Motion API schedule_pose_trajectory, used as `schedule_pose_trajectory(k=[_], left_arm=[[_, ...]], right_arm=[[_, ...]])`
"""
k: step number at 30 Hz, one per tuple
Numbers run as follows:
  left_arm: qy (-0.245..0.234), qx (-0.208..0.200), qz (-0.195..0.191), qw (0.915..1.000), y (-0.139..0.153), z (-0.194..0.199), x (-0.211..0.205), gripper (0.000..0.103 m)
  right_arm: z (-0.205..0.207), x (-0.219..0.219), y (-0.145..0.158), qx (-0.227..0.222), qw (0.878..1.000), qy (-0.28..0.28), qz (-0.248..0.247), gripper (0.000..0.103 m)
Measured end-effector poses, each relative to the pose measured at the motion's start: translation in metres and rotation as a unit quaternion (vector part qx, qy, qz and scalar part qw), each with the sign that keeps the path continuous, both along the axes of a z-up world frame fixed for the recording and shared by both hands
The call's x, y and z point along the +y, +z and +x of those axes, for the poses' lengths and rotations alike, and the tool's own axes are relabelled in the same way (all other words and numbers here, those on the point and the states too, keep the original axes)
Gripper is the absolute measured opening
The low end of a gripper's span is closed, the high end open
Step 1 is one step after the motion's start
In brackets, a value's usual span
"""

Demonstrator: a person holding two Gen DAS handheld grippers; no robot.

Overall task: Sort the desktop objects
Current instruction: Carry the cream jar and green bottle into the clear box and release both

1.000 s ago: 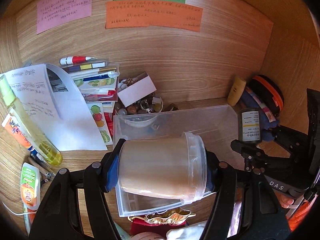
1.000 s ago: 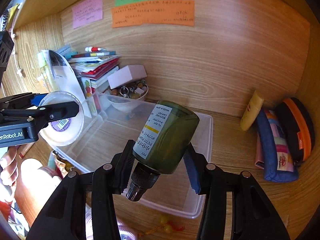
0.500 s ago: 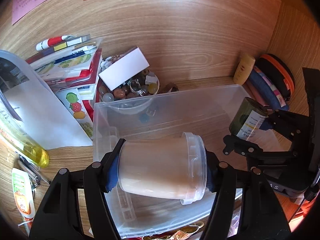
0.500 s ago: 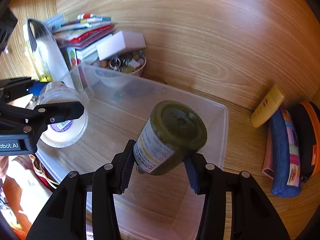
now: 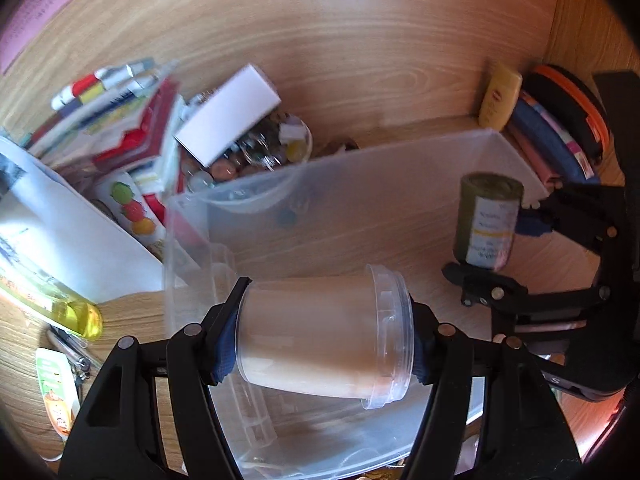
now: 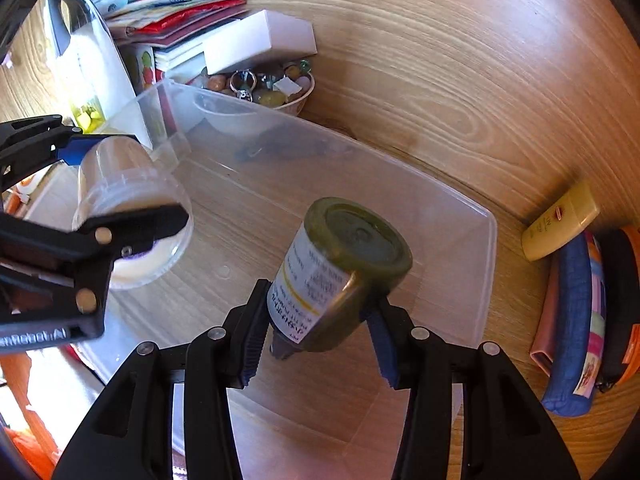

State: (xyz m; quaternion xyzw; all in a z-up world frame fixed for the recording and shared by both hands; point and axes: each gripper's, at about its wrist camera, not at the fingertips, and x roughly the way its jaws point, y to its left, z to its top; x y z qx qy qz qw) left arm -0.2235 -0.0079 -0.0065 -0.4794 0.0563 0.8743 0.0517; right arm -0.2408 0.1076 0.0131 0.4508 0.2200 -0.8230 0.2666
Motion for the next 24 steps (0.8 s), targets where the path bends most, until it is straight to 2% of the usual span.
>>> schedule_pose_trajectory(k=[5, 11, 15, 19, 21, 22, 24], left_arm=[[0.004, -0.026, -0.015, 0.9996, -0.008, -0.005, -0.001, 0.065], [0.002, -0.026, -0.026, 0.9993, -0.009, -0.004, 0.001, 0.066], [0.003, -0.011, -0.023, 0.9997, -0.003, -0.001, -0.001, 0.066], [-0.001, -0.003, -0.03, 0.9996, 0.001, 0.002, 0.002, 0.066], [-0.001, -0.001, -0.024, 0.9997, 0.005, 0.003, 0.002, 0.066], [0.0, 0.001, -0.021, 0.9998, 0.008, 0.004, 0.001, 0.067], [0.001, 0.012, -0.017, 0.9998, 0.013, 0.008, 0.001, 0.071]], right_arm=[[-0.002, -0.004, -0.003, -0.001, 1.0, 0.003, 0.015, 0.043], [-0.001, -0.006, -0.003, 0.002, 1.0, -0.002, 0.028, 0.043], [-0.002, -0.004, -0.004, 0.002, 1.0, -0.013, 0.029, 0.045], [0.0, 0.001, -0.001, 0.008, 0.999, -0.021, 0.023, 0.05], [0.003, 0.004, 0.002, 0.013, 0.999, -0.024, 0.018, 0.056], [0.004, 0.006, 0.006, 0.017, 0.999, -0.026, 0.016, 0.062], [0.009, 0.008, 0.012, 0.032, 0.999, -0.028, 0.015, 0.067]])
